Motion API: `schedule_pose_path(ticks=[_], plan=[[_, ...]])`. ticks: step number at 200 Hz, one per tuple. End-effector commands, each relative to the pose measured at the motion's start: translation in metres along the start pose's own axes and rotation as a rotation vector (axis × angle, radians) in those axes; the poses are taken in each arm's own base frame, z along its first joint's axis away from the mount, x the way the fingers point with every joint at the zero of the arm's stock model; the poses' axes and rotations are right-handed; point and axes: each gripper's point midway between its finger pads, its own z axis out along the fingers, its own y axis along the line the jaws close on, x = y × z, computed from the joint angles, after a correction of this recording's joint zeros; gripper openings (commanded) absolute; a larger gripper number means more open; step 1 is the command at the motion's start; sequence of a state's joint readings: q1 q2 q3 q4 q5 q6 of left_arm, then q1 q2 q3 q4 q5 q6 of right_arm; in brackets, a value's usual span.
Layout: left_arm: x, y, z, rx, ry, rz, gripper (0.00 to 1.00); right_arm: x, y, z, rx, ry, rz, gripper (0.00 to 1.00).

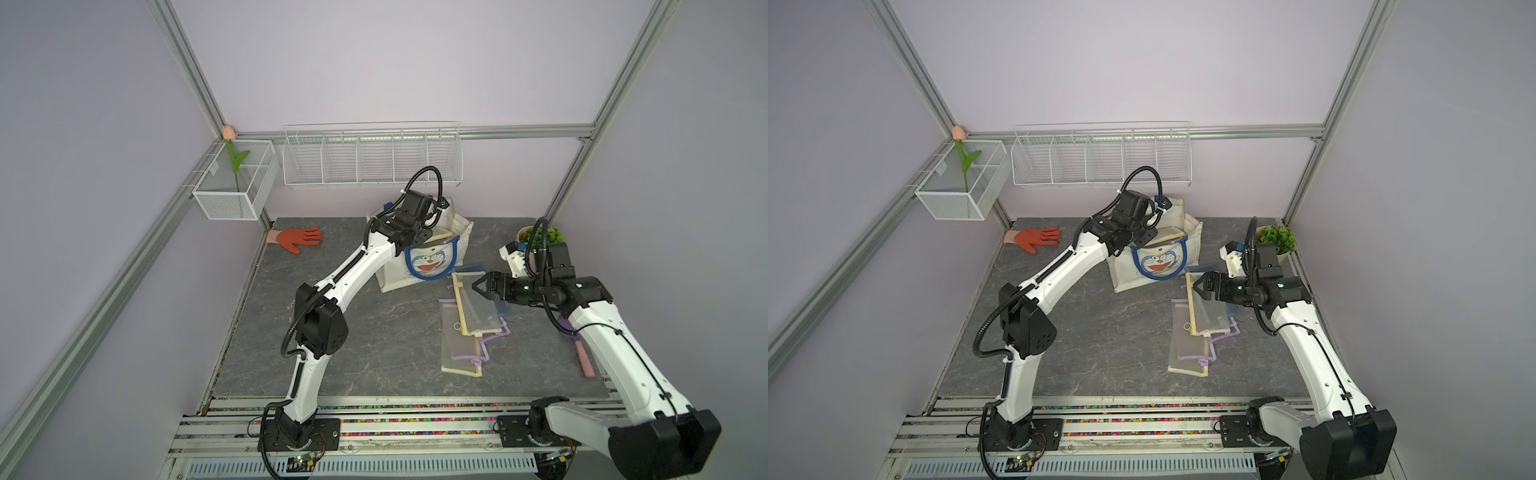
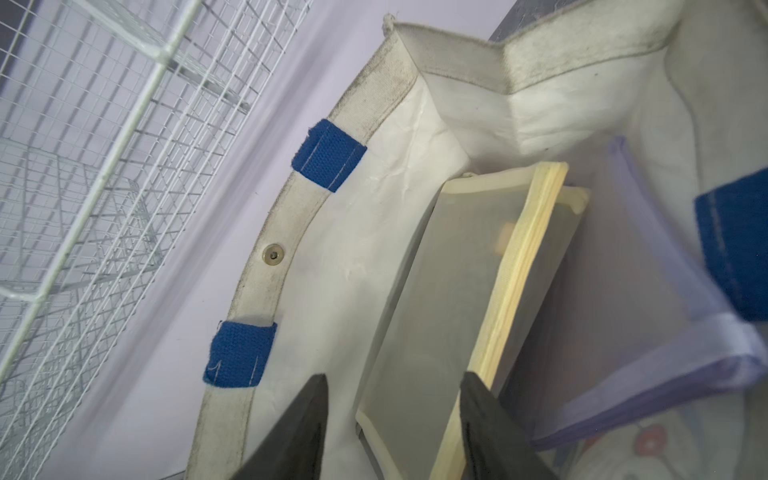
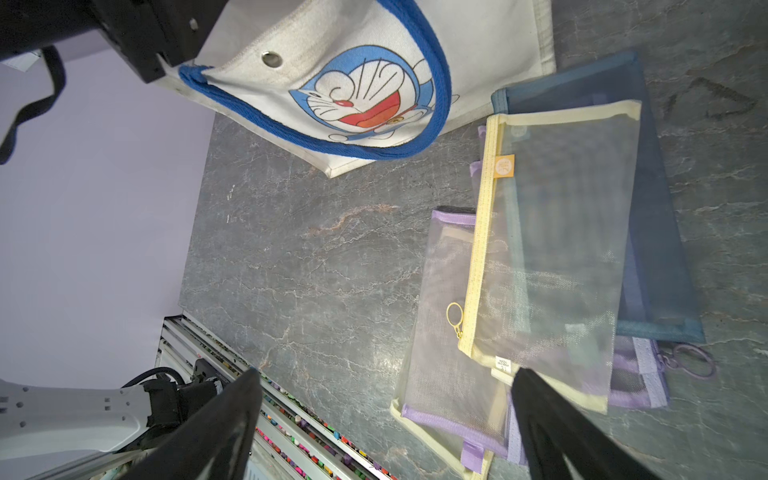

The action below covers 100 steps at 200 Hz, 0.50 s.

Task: Put the pencil pouch into the canvas bag
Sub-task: Place the pencil pouch in the canvas bag.

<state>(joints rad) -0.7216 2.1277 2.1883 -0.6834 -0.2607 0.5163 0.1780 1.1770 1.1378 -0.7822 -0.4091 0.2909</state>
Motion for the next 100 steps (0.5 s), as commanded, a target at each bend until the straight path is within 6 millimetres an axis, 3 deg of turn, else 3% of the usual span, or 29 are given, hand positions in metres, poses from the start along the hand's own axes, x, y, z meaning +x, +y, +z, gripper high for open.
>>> schedule_pose_path(ticks=[1, 20, 34, 68, 100], plan=[[-0.045, 0.024, -0.065, -0.022, -0.145, -0.11, 0.56, 0.005, -0.017, 0.009, 0.052, 0.037, 0.022, 0.95], [-0.058, 0.021, -0.101, -0.027, -0.205, -0.175, 0.64, 0.006, -0.029, 0.016, 0.086, 0.062, 0.051, 0.96], [-0.058, 0.004, -0.12, -0.01, -0.216, -0.224, 0.67, 0.005, -0.04, 0.022, 0.103, 0.073, 0.078, 0.96], [-0.035, -0.068, -0.142, 0.151, -0.206, -0.486, 0.71, 0.0, -0.071, 0.038, 0.111, 0.09, 0.161, 0.97], [-0.008, -0.138, -0.145, 0.484, -0.238, -0.874, 0.72, 0.0, -0.093, 0.057, 0.104, 0.128, 0.202, 0.99]])
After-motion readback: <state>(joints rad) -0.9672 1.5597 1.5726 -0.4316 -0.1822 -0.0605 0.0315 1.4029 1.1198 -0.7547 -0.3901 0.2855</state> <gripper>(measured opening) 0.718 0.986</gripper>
